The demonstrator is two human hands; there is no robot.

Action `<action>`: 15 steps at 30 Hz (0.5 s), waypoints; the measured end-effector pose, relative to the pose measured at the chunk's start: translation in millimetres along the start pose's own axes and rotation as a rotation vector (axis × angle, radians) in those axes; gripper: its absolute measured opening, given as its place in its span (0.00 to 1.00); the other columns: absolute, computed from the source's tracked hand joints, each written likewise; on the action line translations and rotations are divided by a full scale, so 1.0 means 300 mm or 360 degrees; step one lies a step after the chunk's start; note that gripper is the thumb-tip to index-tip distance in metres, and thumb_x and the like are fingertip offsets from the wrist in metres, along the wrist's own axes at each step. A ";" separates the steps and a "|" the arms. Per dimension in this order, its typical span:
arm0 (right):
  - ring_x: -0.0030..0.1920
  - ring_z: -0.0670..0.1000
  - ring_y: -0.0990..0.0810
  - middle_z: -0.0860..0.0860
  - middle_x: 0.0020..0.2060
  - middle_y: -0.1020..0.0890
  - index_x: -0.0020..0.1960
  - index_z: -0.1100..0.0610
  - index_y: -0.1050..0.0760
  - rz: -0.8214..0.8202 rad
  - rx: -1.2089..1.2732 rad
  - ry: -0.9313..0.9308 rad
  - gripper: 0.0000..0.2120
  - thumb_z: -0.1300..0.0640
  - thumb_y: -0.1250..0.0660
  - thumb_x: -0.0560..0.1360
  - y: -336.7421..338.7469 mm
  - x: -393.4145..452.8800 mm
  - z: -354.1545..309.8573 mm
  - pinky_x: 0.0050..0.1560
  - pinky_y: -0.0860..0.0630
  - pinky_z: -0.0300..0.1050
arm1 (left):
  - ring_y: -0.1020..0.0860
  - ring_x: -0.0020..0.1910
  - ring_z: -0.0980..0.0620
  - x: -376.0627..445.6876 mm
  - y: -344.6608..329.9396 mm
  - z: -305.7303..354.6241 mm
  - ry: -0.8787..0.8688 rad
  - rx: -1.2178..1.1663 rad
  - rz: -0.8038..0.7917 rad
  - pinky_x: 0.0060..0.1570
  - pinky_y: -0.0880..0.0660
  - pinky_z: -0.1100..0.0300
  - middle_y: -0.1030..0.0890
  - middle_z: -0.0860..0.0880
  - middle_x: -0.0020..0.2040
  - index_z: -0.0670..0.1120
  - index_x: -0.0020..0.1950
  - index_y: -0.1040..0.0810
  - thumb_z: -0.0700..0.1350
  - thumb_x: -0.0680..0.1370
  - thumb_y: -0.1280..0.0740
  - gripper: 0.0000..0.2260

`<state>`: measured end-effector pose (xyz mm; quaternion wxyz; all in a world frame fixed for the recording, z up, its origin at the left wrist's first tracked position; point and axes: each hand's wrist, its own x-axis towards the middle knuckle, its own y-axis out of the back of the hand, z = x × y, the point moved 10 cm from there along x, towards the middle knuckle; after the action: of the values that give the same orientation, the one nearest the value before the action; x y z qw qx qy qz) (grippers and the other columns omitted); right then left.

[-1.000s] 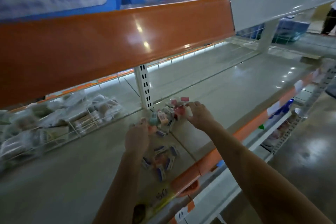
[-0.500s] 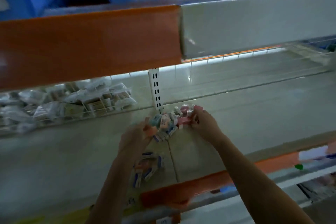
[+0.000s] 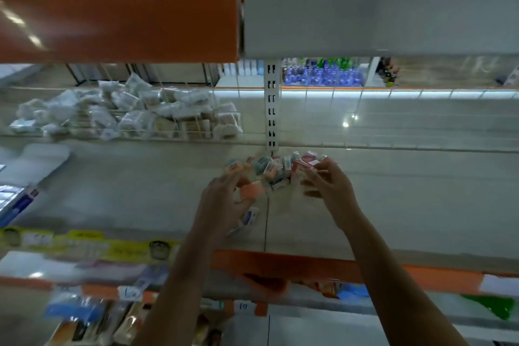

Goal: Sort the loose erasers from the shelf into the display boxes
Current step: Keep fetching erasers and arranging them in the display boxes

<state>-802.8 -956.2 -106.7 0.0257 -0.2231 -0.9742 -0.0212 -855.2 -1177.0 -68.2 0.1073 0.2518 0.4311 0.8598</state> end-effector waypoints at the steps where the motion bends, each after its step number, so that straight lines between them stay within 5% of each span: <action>1: 0.44 0.51 0.17 0.56 0.46 0.18 0.51 0.57 0.26 -0.0091 0.0201 -0.0072 0.08 0.56 0.34 0.74 -0.040 -0.019 0.000 0.40 0.20 0.41 | 0.27 0.49 0.52 -0.010 0.018 -0.003 0.0020 -0.0007 0.0006 0.47 0.32 0.58 0.23 0.55 0.49 0.50 0.59 0.24 0.46 0.70 0.26 0.18; 6: 0.44 0.51 0.17 0.55 0.44 0.16 0.50 0.60 0.23 -0.0502 0.0815 -0.0402 0.13 0.56 0.32 0.67 -0.300 -0.095 -0.006 0.43 0.19 0.42 | 0.27 0.49 0.52 -0.085 0.146 -0.080 0.0163 -0.0066 0.0080 0.45 0.32 0.62 0.24 0.51 0.49 0.49 0.55 0.22 0.45 0.70 0.26 0.14; 11: 0.41 0.51 0.18 0.55 0.39 0.18 0.47 0.62 0.23 -0.0705 0.0867 -0.0604 0.08 0.58 0.36 0.75 -0.575 -0.159 -0.005 0.44 0.19 0.45 | 0.27 0.45 0.54 -0.185 0.303 -0.222 0.0286 -0.0135 0.0139 0.41 0.35 0.74 0.25 0.52 0.48 0.48 0.55 0.21 0.42 0.71 0.26 0.13; 15: 0.45 0.55 0.18 0.57 0.39 0.18 0.54 0.63 0.23 -0.1006 0.0927 -0.0748 0.13 0.58 0.35 0.72 -0.847 -0.260 -0.026 0.49 0.20 0.55 | 0.26 0.44 0.54 -0.299 0.453 -0.379 0.0434 -0.0140 0.0234 0.41 0.34 0.76 0.26 0.52 0.48 0.47 0.55 0.21 0.40 0.70 0.25 0.15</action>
<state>-843.0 -1219.1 -111.1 -0.1414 0.1013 -0.9391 0.2964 -834.2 -1373.2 -47.7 -0.0044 0.1587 0.3841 0.9096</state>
